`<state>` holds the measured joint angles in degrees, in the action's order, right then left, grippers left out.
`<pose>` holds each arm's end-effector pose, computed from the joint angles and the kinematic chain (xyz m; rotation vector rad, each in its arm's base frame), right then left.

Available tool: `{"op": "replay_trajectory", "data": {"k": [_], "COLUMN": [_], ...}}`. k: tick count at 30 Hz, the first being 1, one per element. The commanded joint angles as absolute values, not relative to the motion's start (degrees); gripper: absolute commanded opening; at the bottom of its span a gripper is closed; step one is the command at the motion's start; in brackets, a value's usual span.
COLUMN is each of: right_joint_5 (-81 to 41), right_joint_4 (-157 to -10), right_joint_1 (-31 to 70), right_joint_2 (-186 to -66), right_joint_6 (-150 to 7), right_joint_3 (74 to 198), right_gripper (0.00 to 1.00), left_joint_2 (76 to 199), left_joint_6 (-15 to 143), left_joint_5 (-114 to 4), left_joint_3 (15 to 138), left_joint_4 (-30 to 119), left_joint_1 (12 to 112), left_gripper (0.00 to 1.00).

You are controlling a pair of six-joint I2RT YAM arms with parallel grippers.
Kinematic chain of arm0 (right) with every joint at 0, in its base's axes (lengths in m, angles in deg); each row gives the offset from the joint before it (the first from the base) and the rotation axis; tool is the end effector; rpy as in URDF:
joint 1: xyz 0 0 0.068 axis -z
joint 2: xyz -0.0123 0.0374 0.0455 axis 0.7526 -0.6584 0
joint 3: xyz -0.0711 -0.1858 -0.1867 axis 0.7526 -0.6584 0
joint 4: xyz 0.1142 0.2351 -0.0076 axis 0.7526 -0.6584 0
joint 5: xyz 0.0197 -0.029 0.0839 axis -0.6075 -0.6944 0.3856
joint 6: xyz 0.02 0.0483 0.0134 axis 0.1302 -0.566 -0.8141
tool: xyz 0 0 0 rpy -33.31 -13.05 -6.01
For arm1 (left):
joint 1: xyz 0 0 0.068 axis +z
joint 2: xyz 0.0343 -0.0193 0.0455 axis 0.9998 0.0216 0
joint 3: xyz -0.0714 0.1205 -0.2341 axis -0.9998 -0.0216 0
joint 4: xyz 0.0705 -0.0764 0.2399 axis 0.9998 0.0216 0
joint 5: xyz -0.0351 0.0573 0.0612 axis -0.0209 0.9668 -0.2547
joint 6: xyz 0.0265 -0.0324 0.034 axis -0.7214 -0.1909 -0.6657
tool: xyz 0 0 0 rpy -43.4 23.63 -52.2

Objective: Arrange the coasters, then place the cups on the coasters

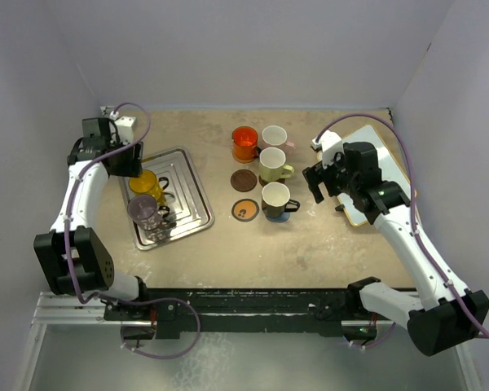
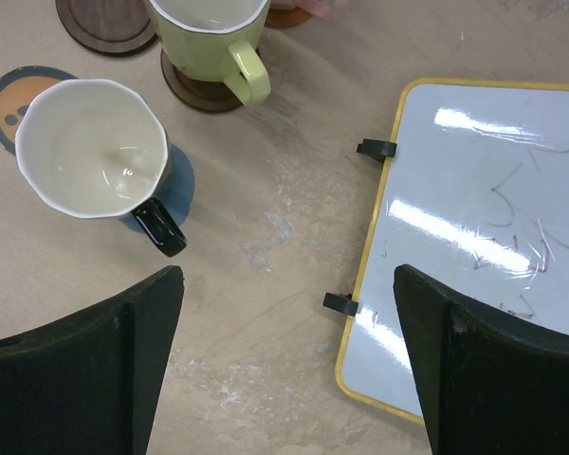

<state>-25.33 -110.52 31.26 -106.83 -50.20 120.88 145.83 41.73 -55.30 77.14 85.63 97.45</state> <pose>0.2260 0.0733 0.3467 -0.5988 1.9920 0.0846 0.3093 0.0418 0.3073 0.1115 2.4199 -0.0333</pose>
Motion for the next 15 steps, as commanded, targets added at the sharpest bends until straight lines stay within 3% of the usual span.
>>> {"op": "replay_trajectory", "data": {"k": [1,15], "right_joint_5": [-23.1,-23.1], "right_joint_4": [-110.1,-110.4], "right_joint_1": [31.6,31.5], "right_joint_2": [-105.1,-104.9], "right_joint_6": [-49.3,-49.0], "right_joint_3": [120.6,120.6], "right_gripper": [0.94,0.94], "left_joint_2": [146.5,157.7], "left_joint_6": [40.1,41.6], "left_joint_5": [-56.2,-56.3], "left_joint_3": [76.6,76.6], "left_joint_4": [83.9,81.1], "left_joint_1": [100.4,101.7], "left_gripper": [0.57,0.45]}}
